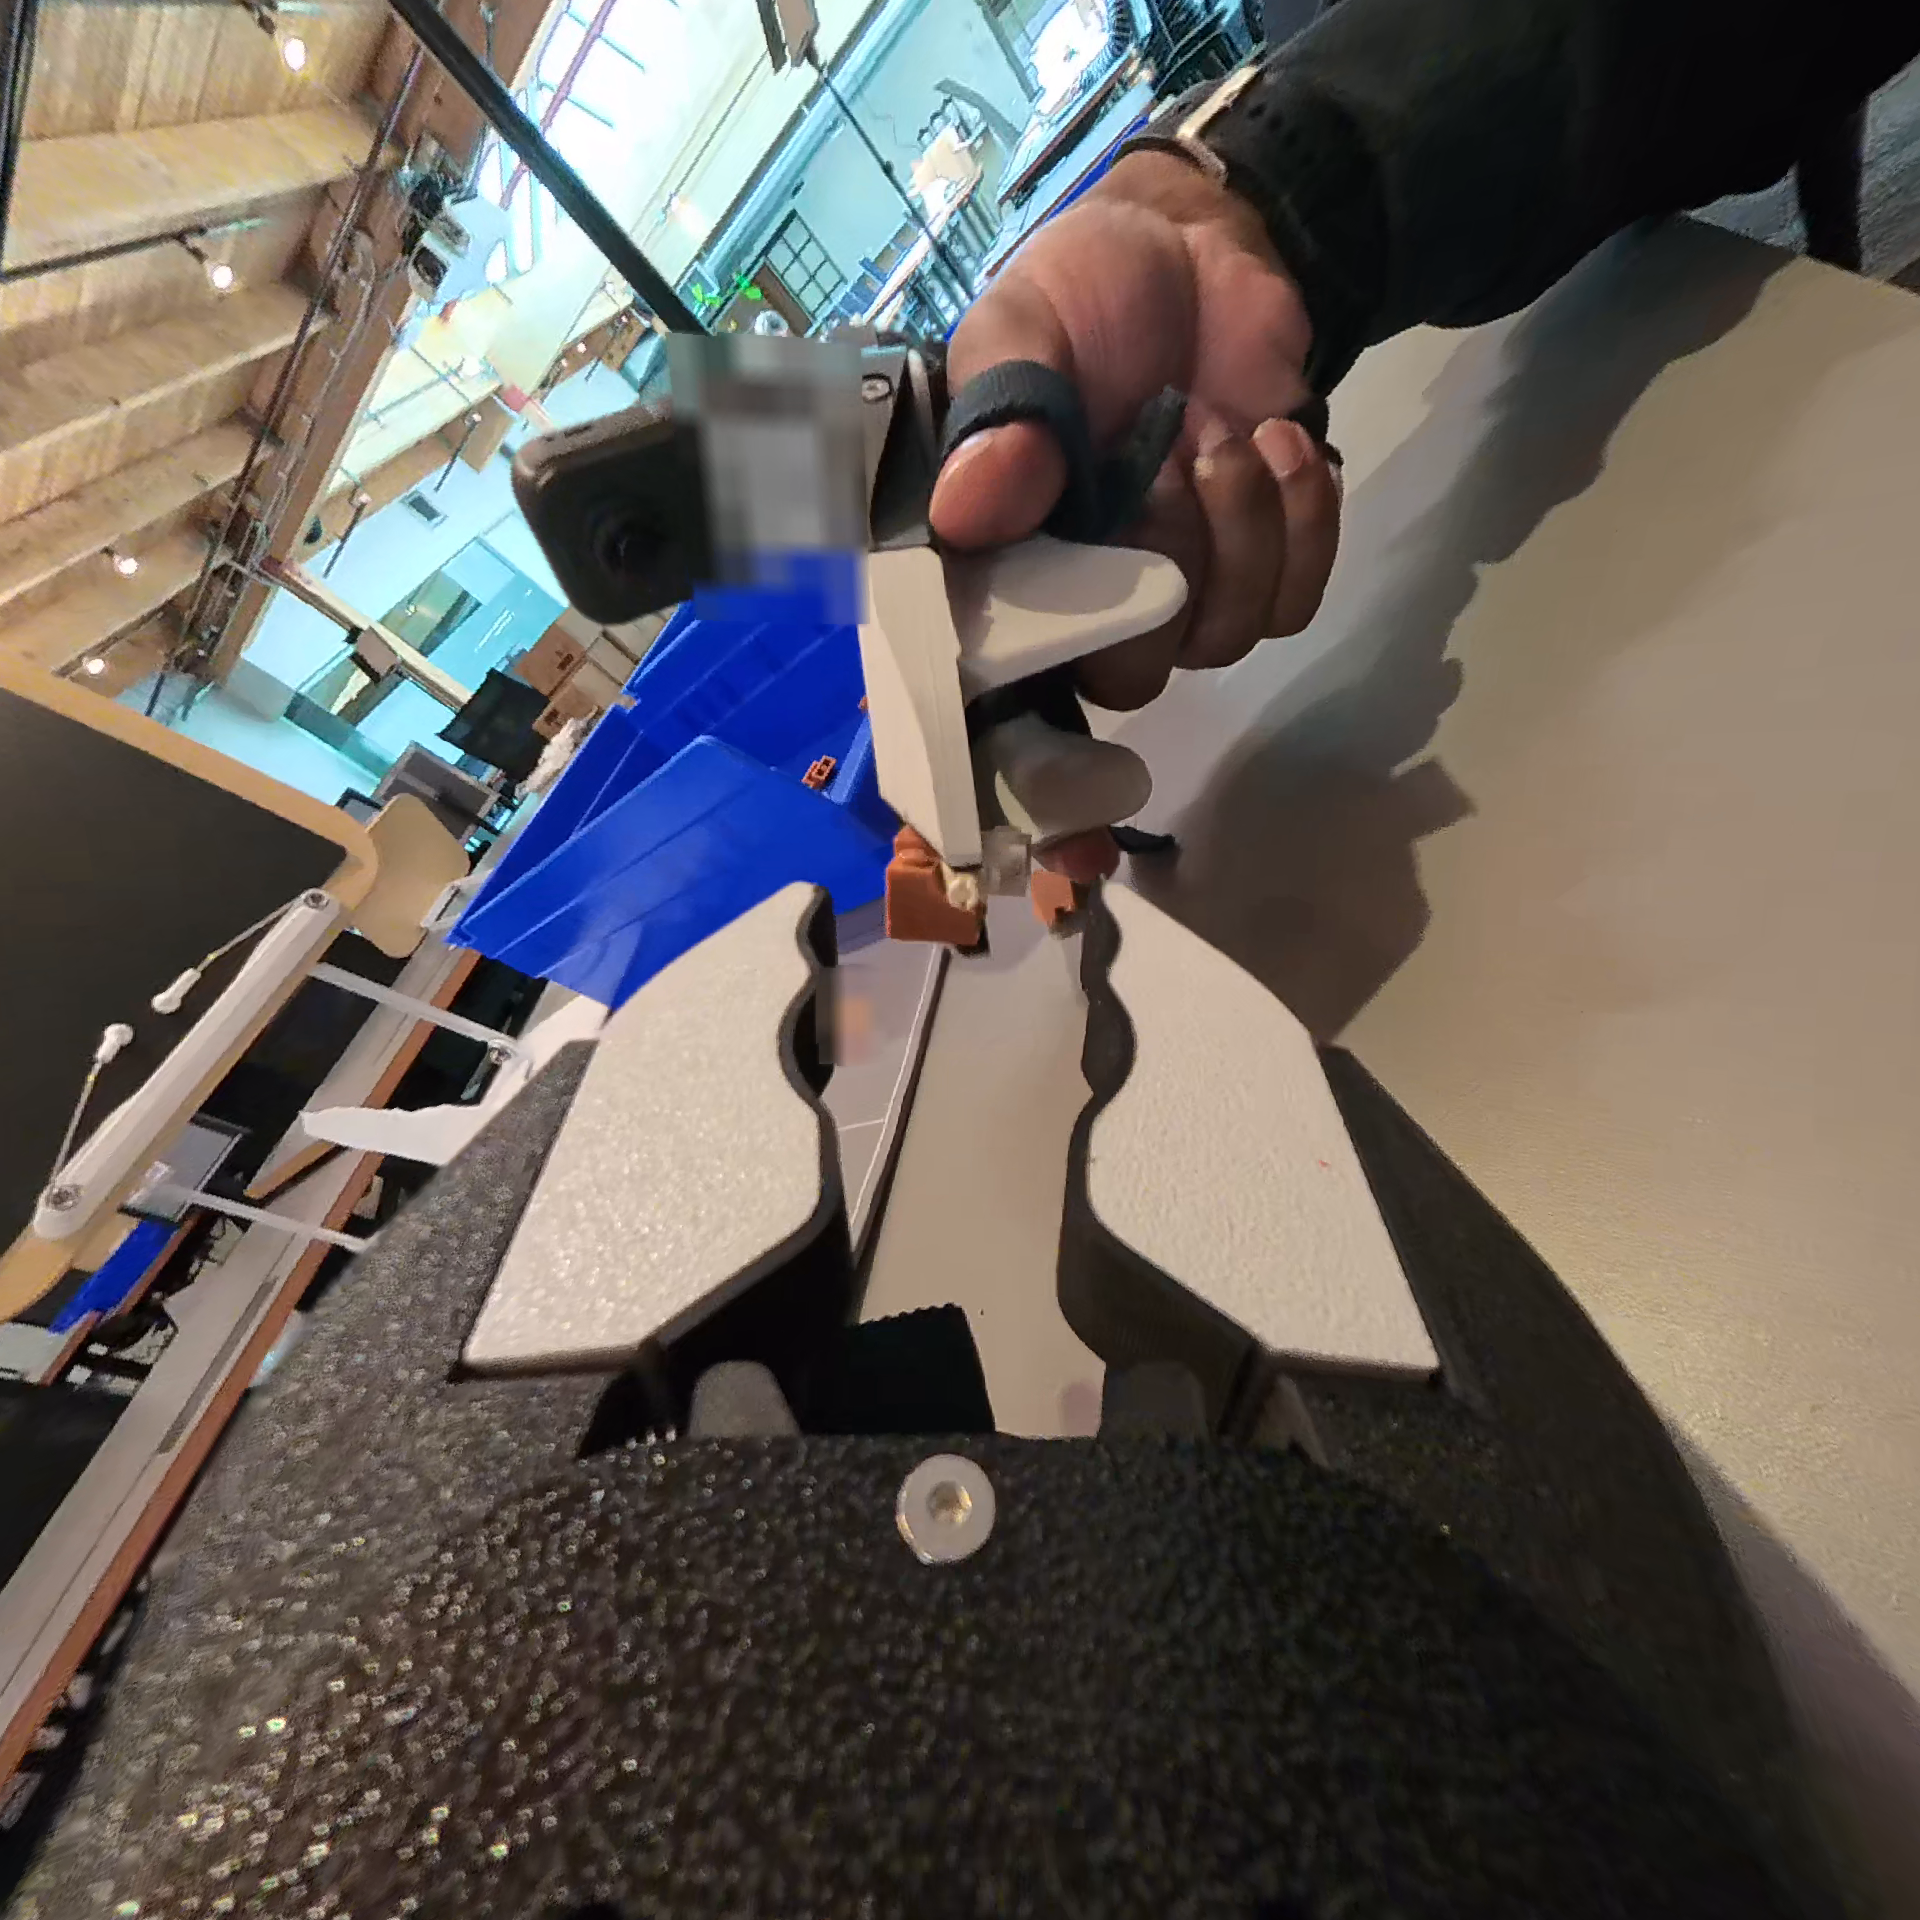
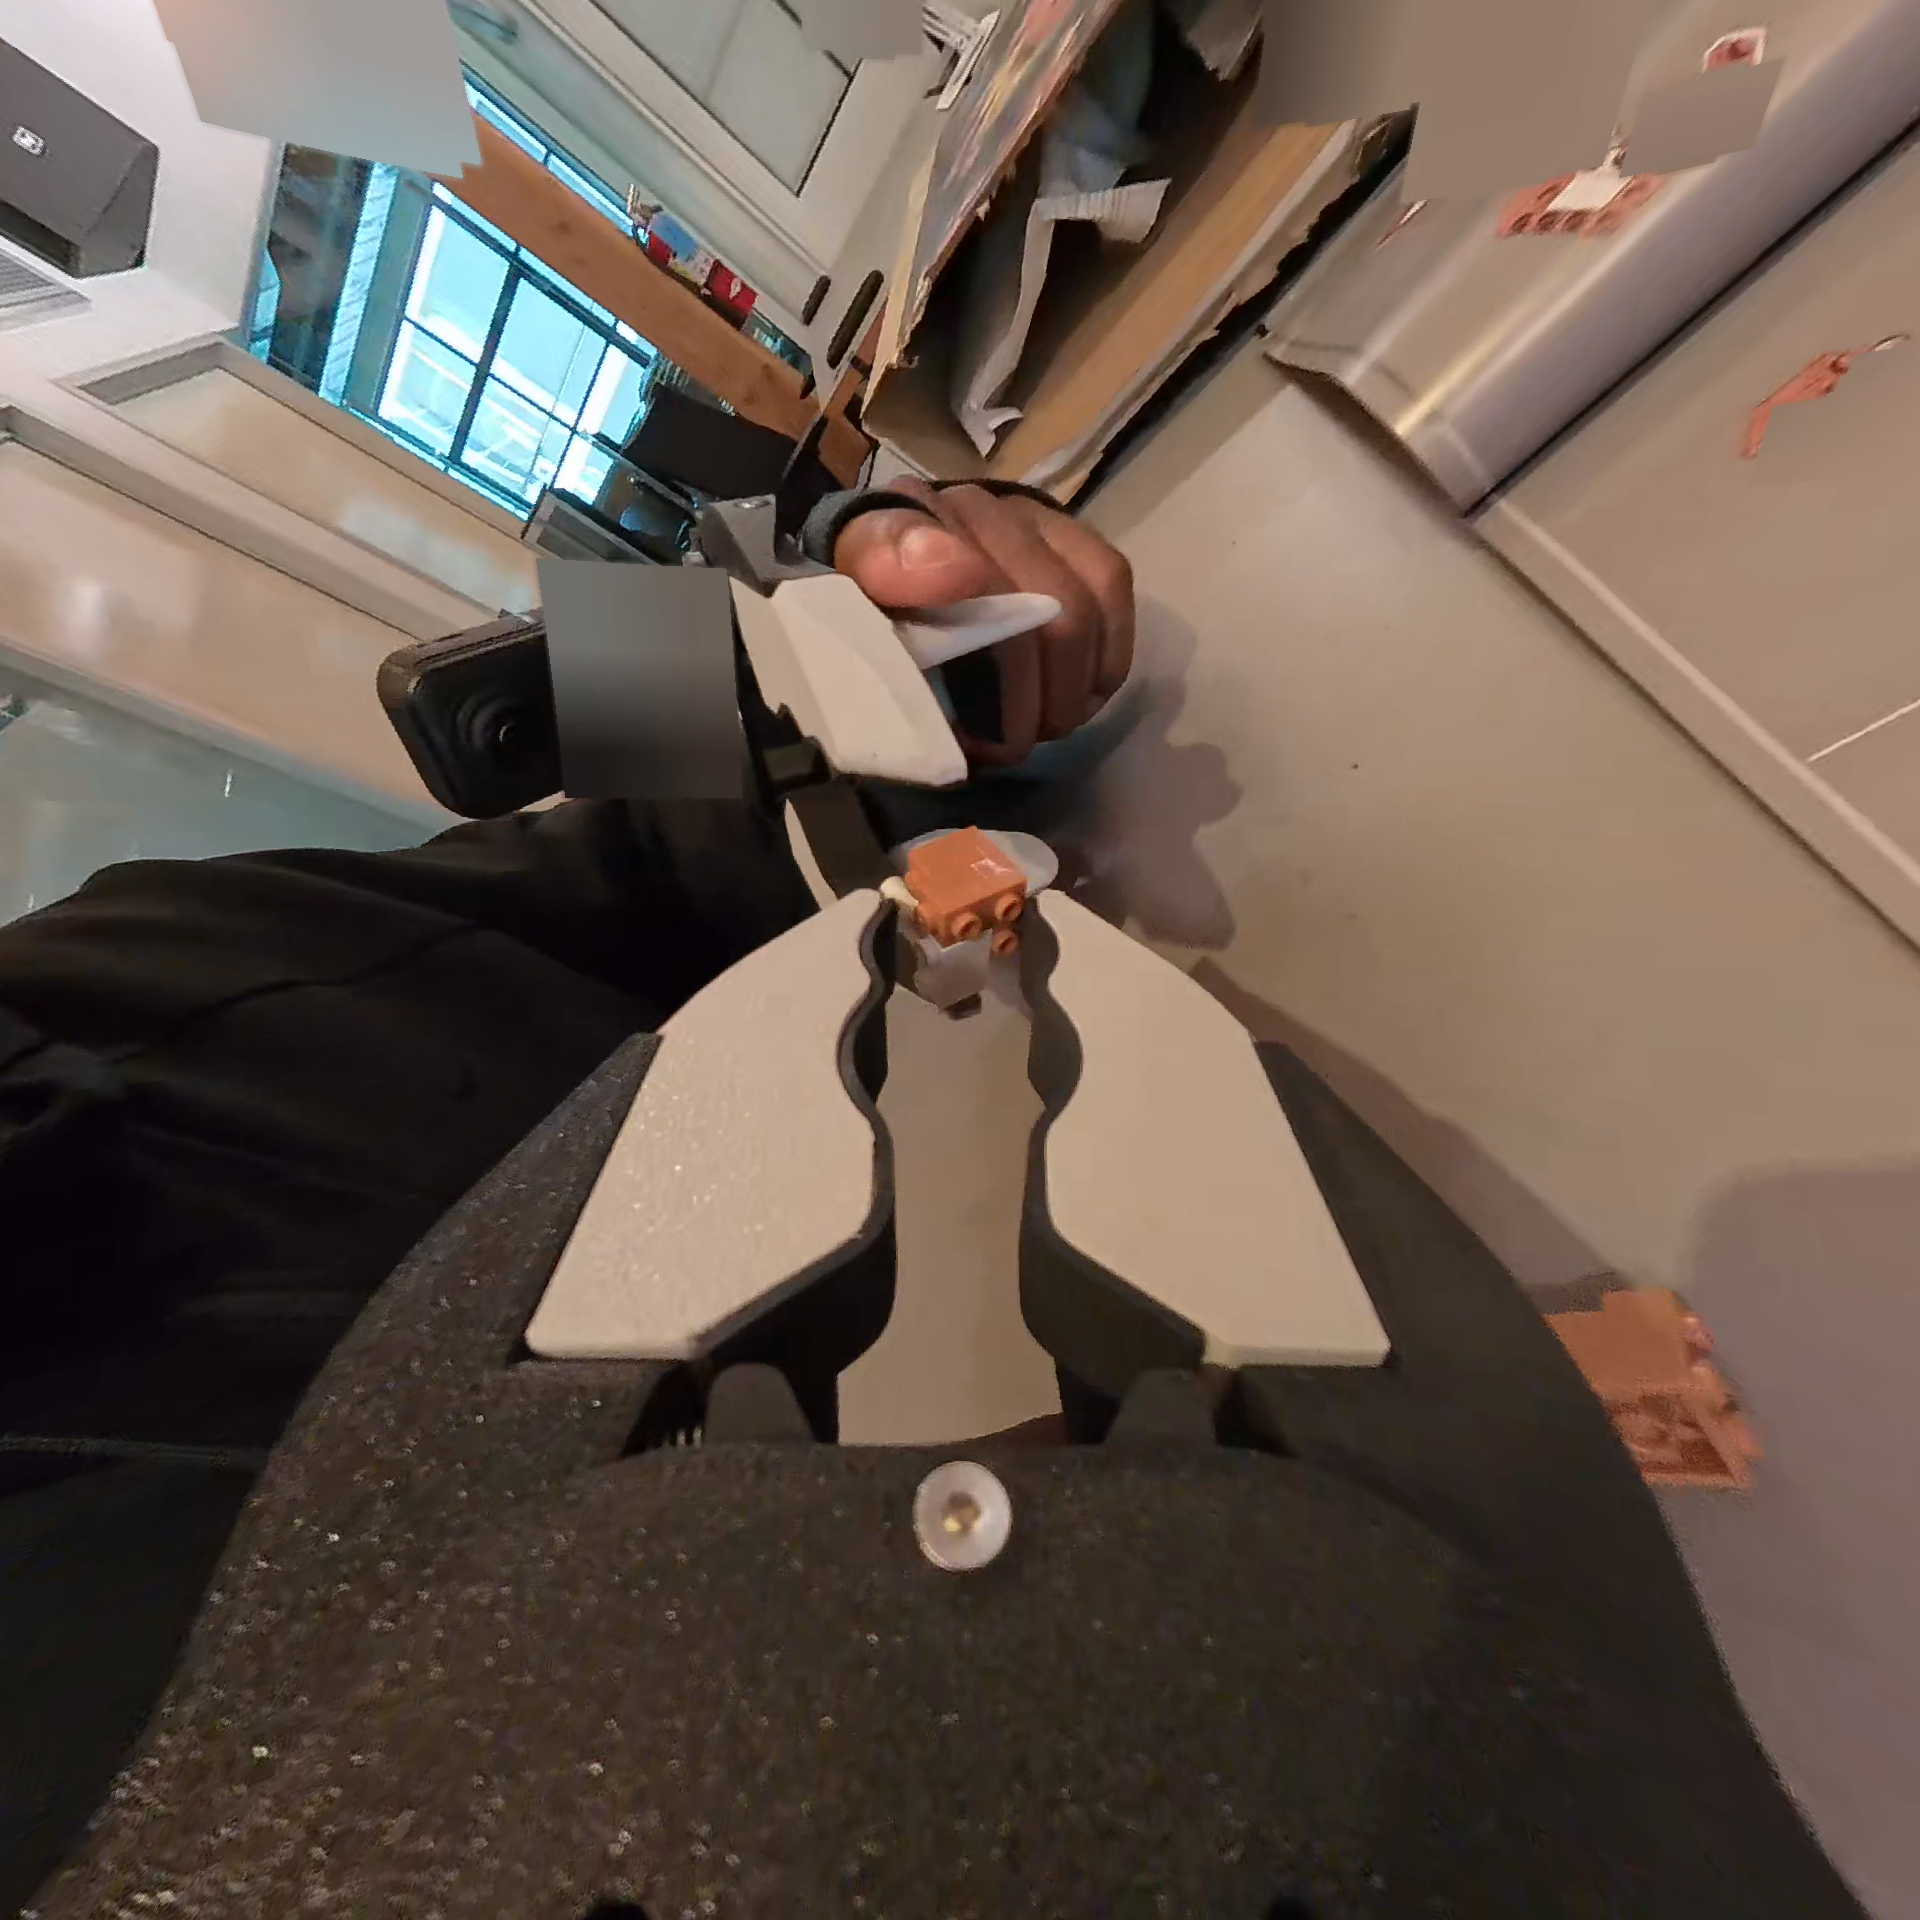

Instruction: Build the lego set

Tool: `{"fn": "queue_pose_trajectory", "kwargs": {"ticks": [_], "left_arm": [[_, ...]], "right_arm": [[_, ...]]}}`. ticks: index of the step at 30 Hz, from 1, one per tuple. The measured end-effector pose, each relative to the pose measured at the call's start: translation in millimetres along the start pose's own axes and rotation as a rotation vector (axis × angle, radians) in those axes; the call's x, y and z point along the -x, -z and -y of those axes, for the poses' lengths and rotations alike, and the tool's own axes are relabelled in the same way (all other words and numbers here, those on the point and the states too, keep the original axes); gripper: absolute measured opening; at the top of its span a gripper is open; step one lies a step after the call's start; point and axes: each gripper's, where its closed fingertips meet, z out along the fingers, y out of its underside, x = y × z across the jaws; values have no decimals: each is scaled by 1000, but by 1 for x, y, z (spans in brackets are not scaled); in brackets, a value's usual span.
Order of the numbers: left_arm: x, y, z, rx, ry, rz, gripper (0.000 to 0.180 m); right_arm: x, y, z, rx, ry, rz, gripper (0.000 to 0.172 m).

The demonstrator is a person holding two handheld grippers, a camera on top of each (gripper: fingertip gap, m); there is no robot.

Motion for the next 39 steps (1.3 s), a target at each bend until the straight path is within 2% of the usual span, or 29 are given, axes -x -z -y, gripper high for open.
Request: {"fn": "queue_pose_trajectory", "kwargs": {"ticks": [5, 9, 13, 15, 18, 19, 21, 25, 33, 36, 39], "left_arm": [[-6, -2, -2, 16, -54, -10, 27], [-7, -2, -5, 34, -35, -23, 25], [-3, -4, -16, 78, 59, -10, 25], [2, -4, -21, 96, 131, -6, 25], [7, -5, -30, 150, 223, -2, 25], [8, -5, -32, 162, 247, -5, 25], [8, -5, -35, 188, 293, -11, 25], [5, -7, -41, 244, 377, -42, 25], [1, -6, -45, 287, 435, -69, 25], [-1, -5, -47, 301, 468, -82, 25], [-3, -2, -49, 319, 546, -109, 25]], "right_arm": [[4, -5, -6, 40, -6, 18, 22], [0, -6, -7, 51, -9, 19, 23], [-4, 3, -2, 38, 101, -24, 37], [-19, 16, -2, 53, 230, -159, 39], [-63, 53, -2, 100, 438, -543, 40], [-73, 64, -5, 126, 455, -626, 39], [-83, 76, -15, 164, 440, -694, 39], [-87, 77, -26, 173, 391, -716, 36], [-94, 61, -27, 256, 461, -741, 19], [-87, 48, -23, 267, 581, -698, 19], [-66, 32, -17, 220, 848, -602, 19]]}}
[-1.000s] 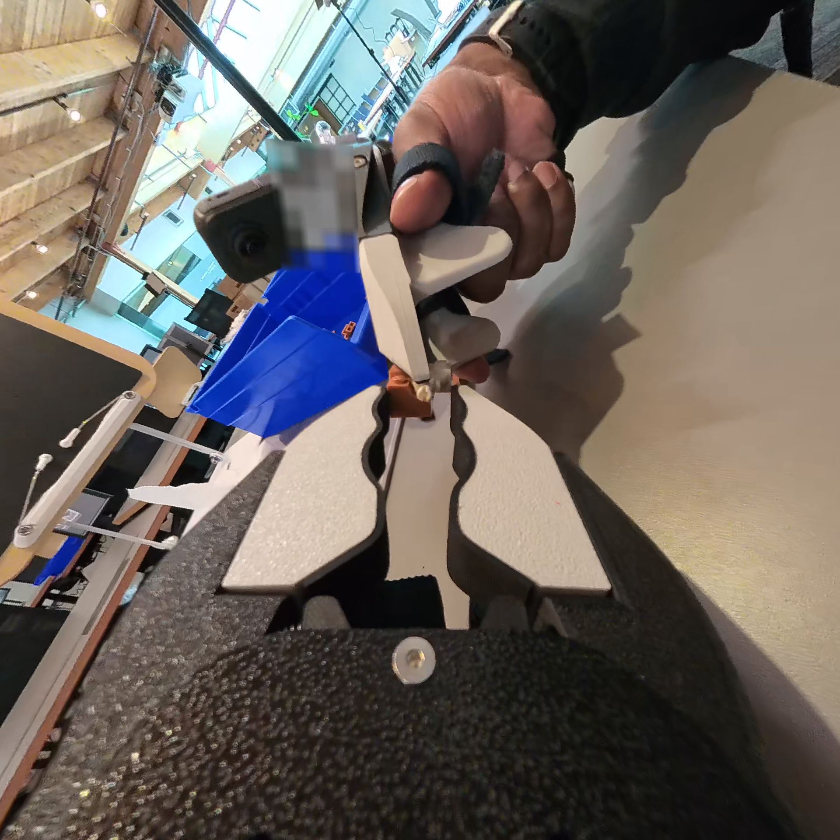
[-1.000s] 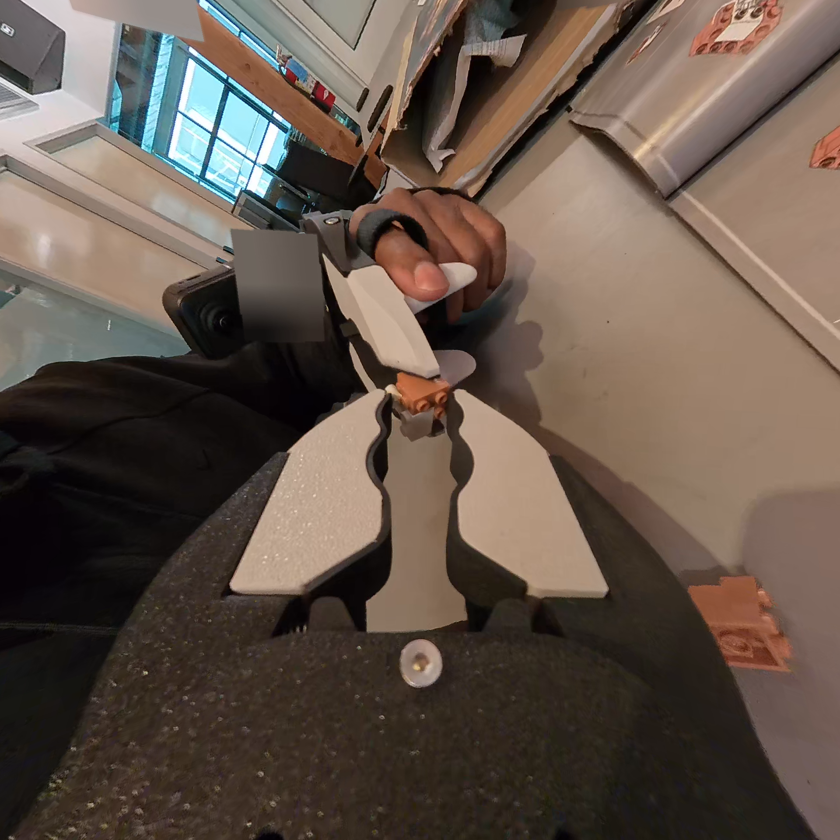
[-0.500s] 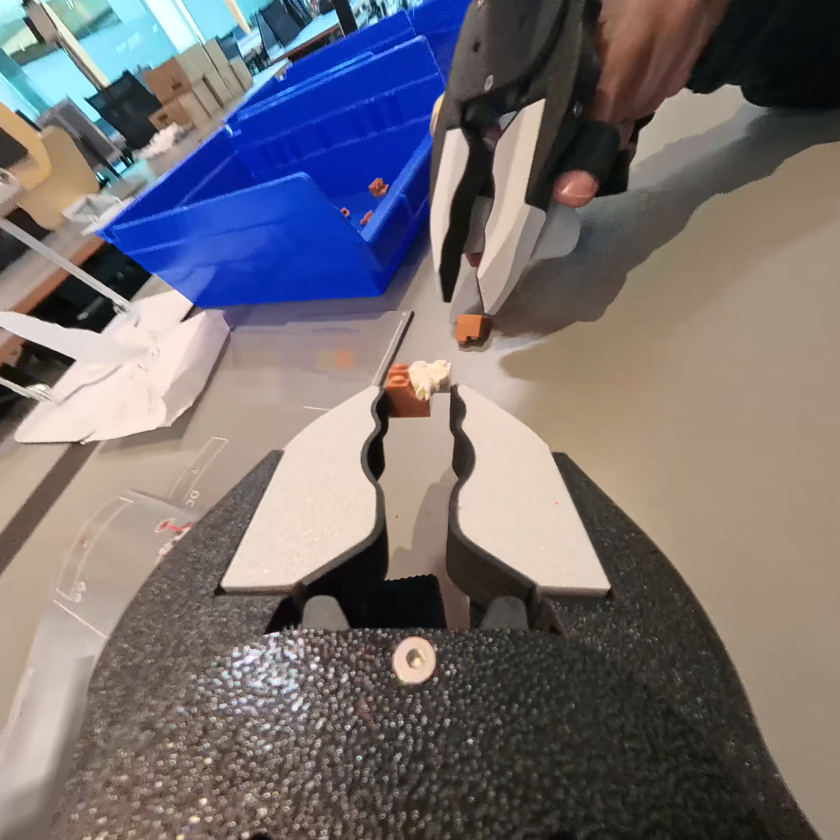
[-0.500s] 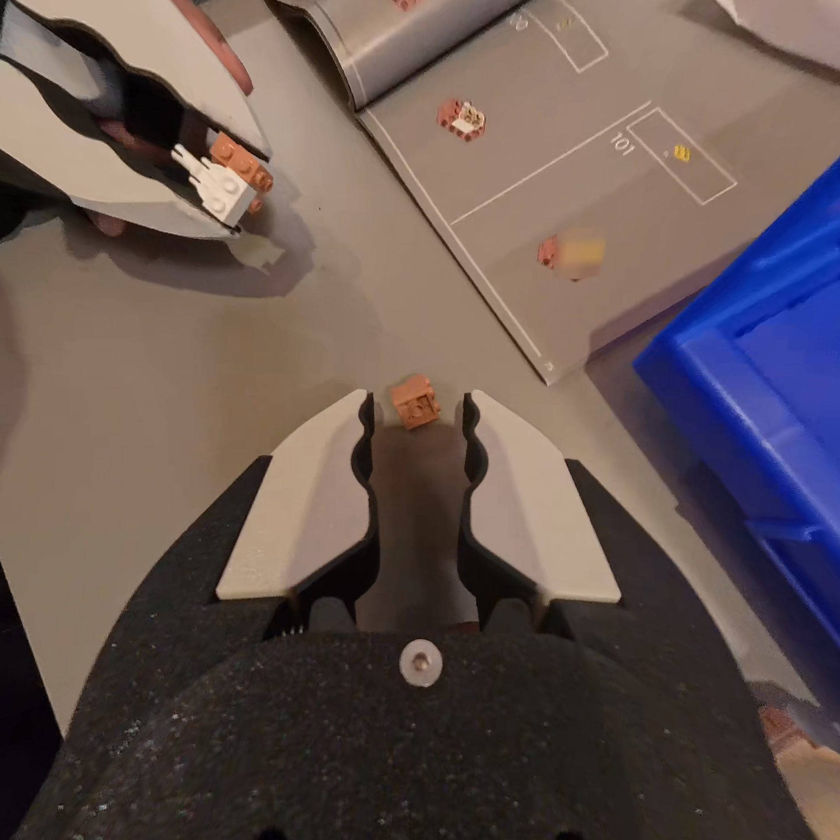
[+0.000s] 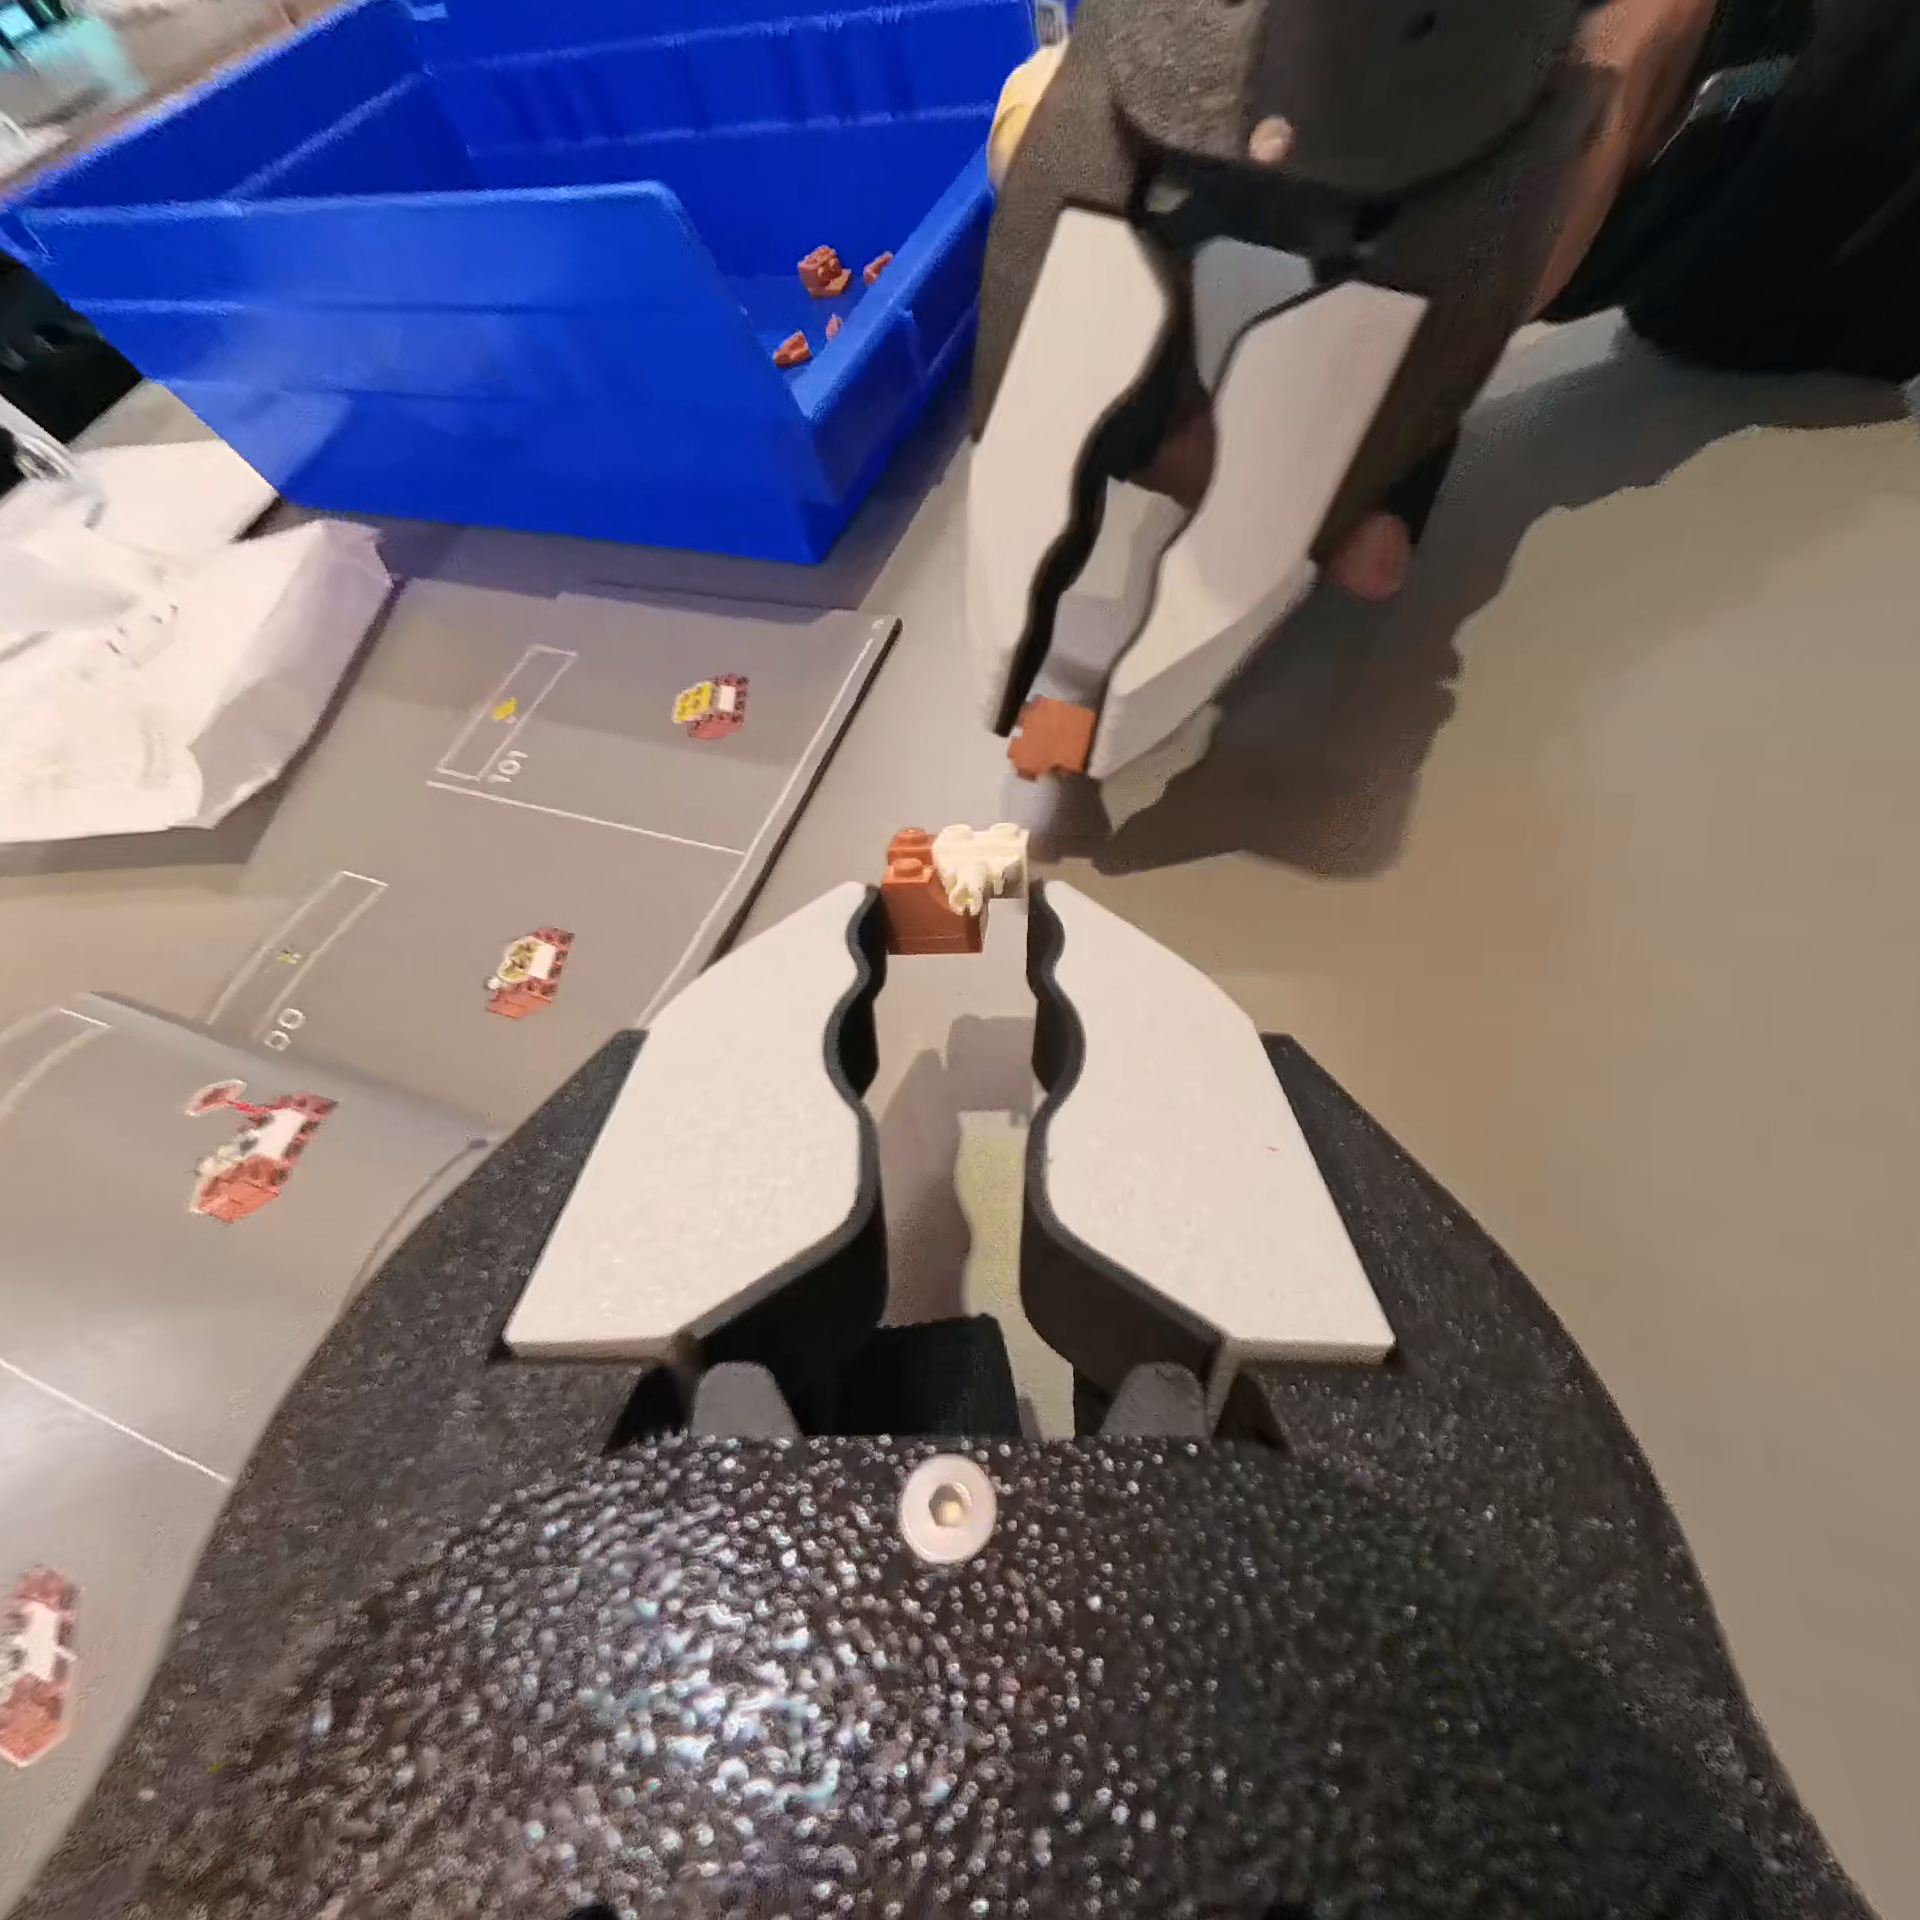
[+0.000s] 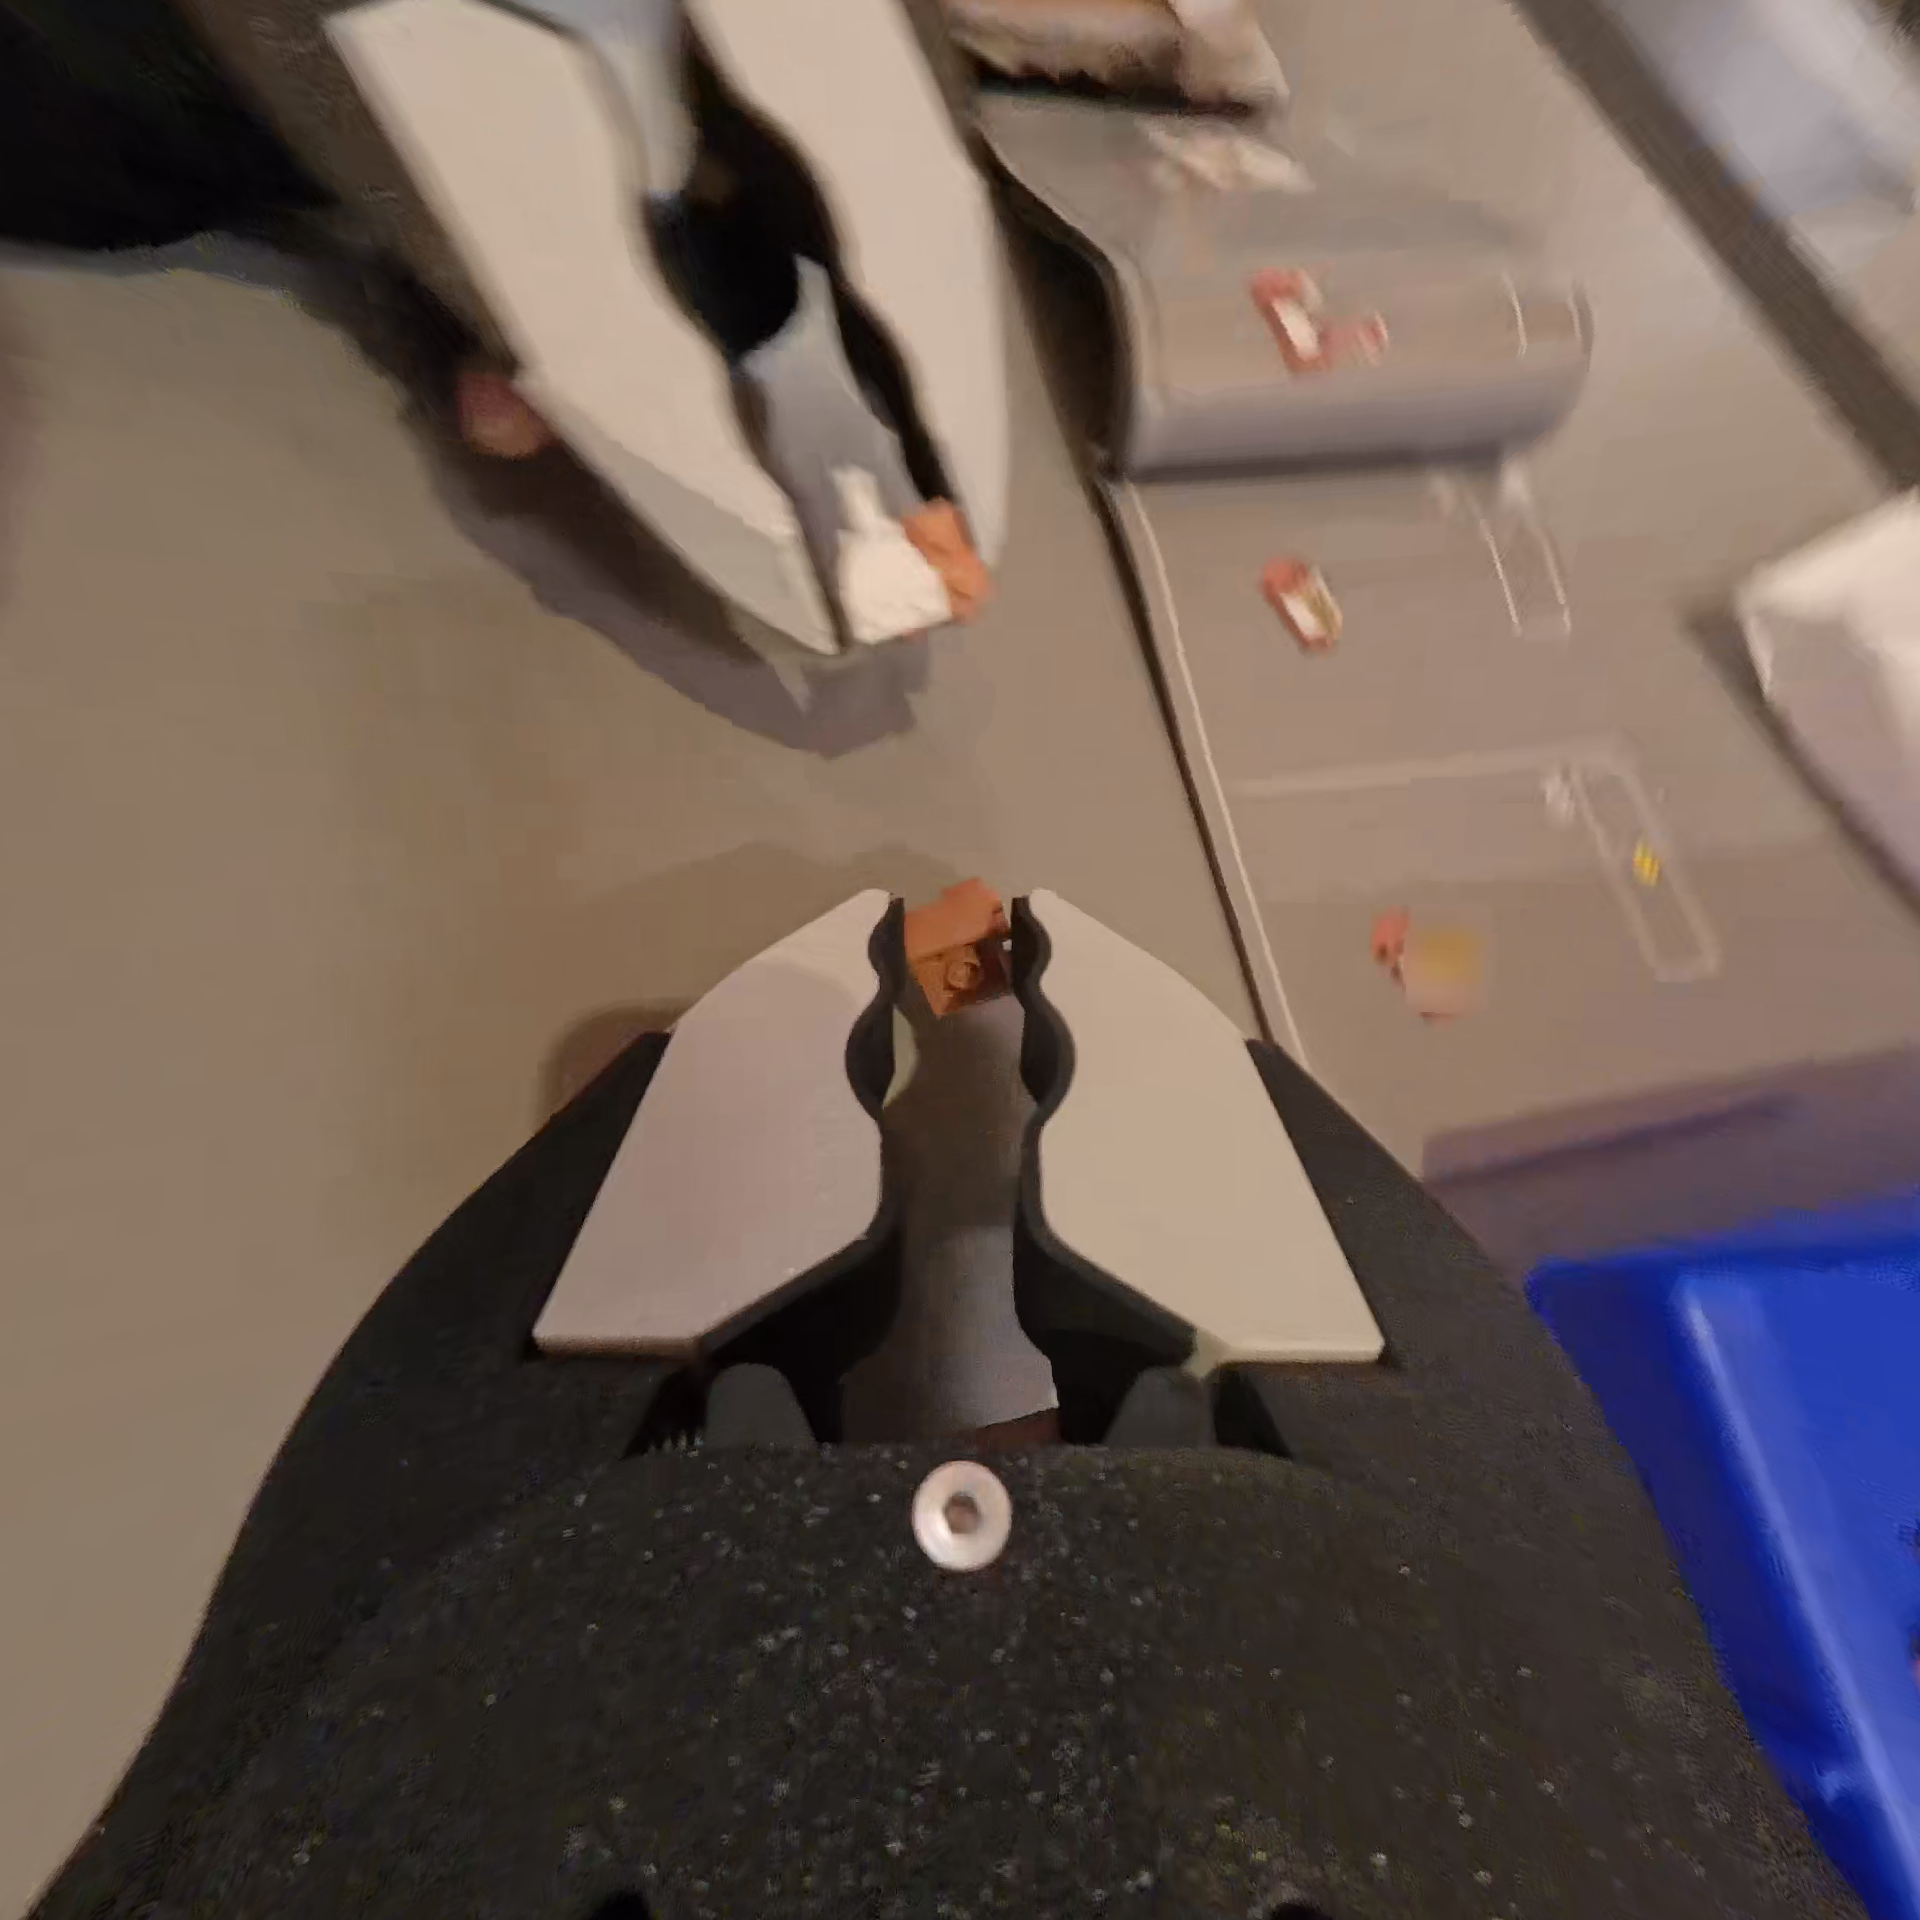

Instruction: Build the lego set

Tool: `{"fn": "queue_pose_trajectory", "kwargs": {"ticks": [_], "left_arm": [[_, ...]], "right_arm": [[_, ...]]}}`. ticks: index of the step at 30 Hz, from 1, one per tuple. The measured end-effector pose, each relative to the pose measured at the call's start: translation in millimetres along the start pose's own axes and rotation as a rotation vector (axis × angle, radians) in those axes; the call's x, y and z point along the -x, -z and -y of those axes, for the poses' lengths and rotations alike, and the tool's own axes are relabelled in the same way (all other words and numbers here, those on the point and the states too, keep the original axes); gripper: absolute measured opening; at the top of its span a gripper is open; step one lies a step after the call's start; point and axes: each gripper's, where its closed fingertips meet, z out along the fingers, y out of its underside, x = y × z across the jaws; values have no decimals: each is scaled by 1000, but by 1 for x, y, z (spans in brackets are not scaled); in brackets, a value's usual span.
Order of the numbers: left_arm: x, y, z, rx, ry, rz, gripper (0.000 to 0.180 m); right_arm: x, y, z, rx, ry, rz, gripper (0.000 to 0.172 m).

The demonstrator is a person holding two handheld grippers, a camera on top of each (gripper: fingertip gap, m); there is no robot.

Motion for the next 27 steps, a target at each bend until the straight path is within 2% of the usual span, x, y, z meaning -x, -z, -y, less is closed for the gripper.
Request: {"fn": "queue_pose_trajectory", "kwargs": {"ticks": [2, 4, 8, 10, 14, 16, 19, 22, 27], "left_arm": [[1, 2, -1, -1, 49, -19, 25], [1, 4, 0, -15, 80, -36, 25], [4, 7, 2, -41, 78, -35, 25], [9, 8, 1, -41, 24, 10, 25], [14, 6, 0, -30, -67, 82, 25], [13, 5, 0, -24, -108, 101, 25], [12, 2, -2, -2, -157, 131, 25], [11, 0, -5, 17, -196, 149, 25], [10, 4, -2, -4, -161, 146, 25]], "right_arm": [[12, 0, 6, -35, 118, 23, 19], [31, 0, 10, -40, 124, 115, 19], [48, -1, 16, -44, -106, 275, 19], [43, -3, 17, -75, -72, 222, 19], [37, -1, 11, -72, 363, -26, 19], [46, 2, 11, -98, 453, -57, 19], [54, 7, 6, -114, 394, -50, 32], [56, 13, -2, -93, 343, -85, 37], [60, 20, -12, -19, 196, -131, 35]]}}
